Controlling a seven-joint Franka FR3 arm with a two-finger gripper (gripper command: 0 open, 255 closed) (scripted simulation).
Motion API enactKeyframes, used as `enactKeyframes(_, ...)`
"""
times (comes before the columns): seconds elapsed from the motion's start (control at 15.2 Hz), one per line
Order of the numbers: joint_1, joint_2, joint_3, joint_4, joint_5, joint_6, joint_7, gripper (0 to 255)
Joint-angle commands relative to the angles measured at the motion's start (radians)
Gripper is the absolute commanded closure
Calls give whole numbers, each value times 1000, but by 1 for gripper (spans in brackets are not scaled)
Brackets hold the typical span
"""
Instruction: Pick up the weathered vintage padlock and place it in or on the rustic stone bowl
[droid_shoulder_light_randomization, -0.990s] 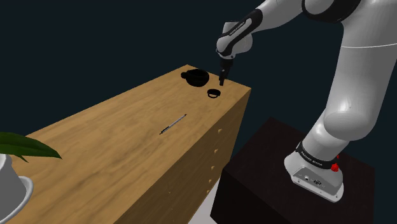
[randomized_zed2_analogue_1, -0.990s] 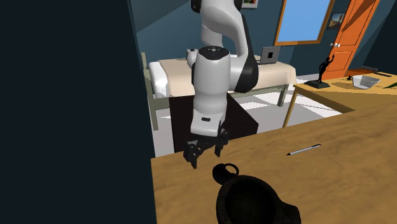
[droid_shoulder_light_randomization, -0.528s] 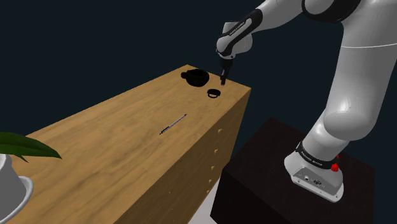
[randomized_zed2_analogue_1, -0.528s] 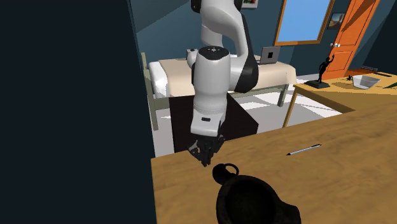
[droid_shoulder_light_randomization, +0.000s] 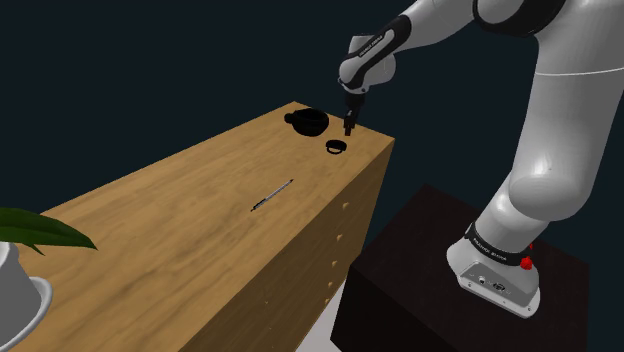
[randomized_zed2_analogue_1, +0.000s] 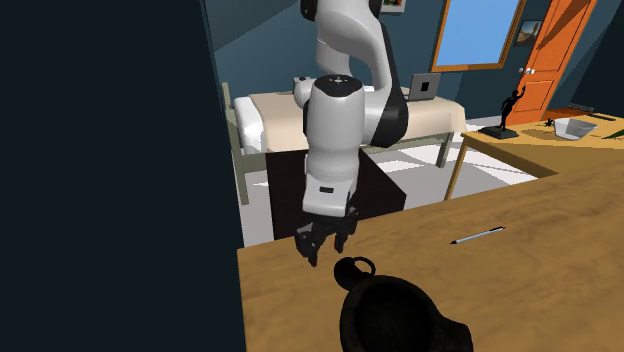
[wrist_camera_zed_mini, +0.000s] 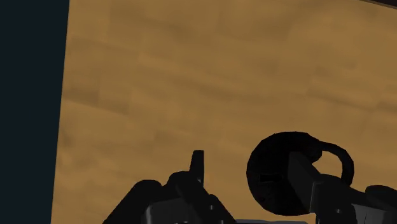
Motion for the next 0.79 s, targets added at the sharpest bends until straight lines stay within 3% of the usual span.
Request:
enactKeyframes(0.0,10,16,20,9,14,2,-7,0)
enactKeyframes(0.73,17,119,67,17,60,88,-37,0)
